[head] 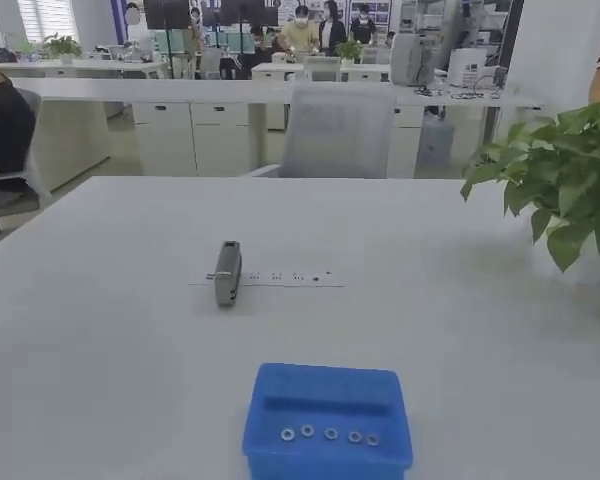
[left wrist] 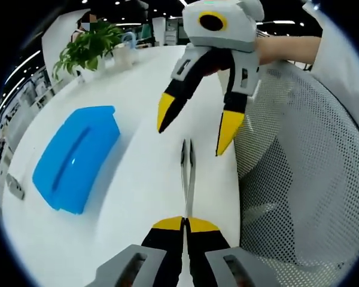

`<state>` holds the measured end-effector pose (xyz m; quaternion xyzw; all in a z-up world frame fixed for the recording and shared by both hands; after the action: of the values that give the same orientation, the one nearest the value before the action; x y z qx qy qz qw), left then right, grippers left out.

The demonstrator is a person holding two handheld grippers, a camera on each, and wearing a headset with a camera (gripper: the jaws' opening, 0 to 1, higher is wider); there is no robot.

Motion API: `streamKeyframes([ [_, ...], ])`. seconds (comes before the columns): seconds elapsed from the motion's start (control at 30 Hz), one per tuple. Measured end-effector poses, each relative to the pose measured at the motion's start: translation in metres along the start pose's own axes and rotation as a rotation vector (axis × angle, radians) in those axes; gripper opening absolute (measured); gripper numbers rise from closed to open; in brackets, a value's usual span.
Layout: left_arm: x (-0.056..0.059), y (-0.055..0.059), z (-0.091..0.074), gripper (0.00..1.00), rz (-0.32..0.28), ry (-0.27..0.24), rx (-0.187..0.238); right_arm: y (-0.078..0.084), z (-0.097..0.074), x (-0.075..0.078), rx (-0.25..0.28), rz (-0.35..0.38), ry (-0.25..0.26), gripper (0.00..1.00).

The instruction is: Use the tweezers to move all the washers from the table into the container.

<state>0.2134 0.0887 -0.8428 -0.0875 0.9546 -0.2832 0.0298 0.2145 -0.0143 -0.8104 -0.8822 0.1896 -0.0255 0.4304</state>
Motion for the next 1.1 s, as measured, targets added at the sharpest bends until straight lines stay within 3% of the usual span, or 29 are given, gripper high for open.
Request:
streamKeyframes([
  [0.1, -0.002, 0.003, 0.001, 0.00, 0.009, 0.014, -0.025, 0.005, -0.025, 0.006, 0.008, 0.030, 0.057, 0.44],
  [0.17, -0.003, 0.005, 0.003, 0.00, 0.080, 0.023, -0.052, 0.006, -0.038, 0.008, 0.023, 0.055, 0.081, 0.45],
  [0.27, -0.002, 0.002, 0.004, 0.00, 0.091, 0.031, -0.055, 0.007, -0.053, 0.010, 0.042, 0.065, 0.111, 0.46],
  [0.57, 0.000, 0.005, -0.005, 0.01, 0.015, -0.004, -0.051, 0.002, -0.082, 0.017, 0.095, 0.071, 0.189, 0.44],
  [0.67, 0.006, -0.002, -0.018, 0.11, -0.131, -0.013, 0.013, -0.001, -0.088, 0.019, 0.128, 0.071, 0.199, 0.44],
  [0.77, 0.003, -0.013, -0.035, 0.14, -0.190, -0.082, 0.108, -0.001, -0.092, 0.021, 0.142, 0.092, 0.213, 0.47],
  [0.93, 0.002, -0.031, -0.066, 0.33, -0.421, -0.173, 0.350, -0.002, -0.097, 0.026, 0.202, 0.141, 0.221, 0.50],
  [1.0, 0.000, -0.030, -0.075, 0.40, -0.466, -0.229, 0.404, -0.005, -0.099, 0.030, 0.223, 0.153, 0.225, 0.51],
  [1.1, -0.001, -0.028, -0.091, 0.48, -0.524, -0.337, 0.492, -0.014, -0.105, 0.037, 0.267, 0.143, 0.273, 0.56],
])
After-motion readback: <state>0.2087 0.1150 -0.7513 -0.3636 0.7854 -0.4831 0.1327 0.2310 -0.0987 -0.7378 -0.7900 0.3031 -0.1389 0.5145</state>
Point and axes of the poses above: the centre of the closed fingertips' face, and the gripper's own axes: z roughly forward along the fingers, x roughly to its right, y roughly out of its underside, the point moved 2 cm from there along -z, roughly backward along the fingers, and after that the axes turned 3 degrees about -y, right-handed, at the moved point
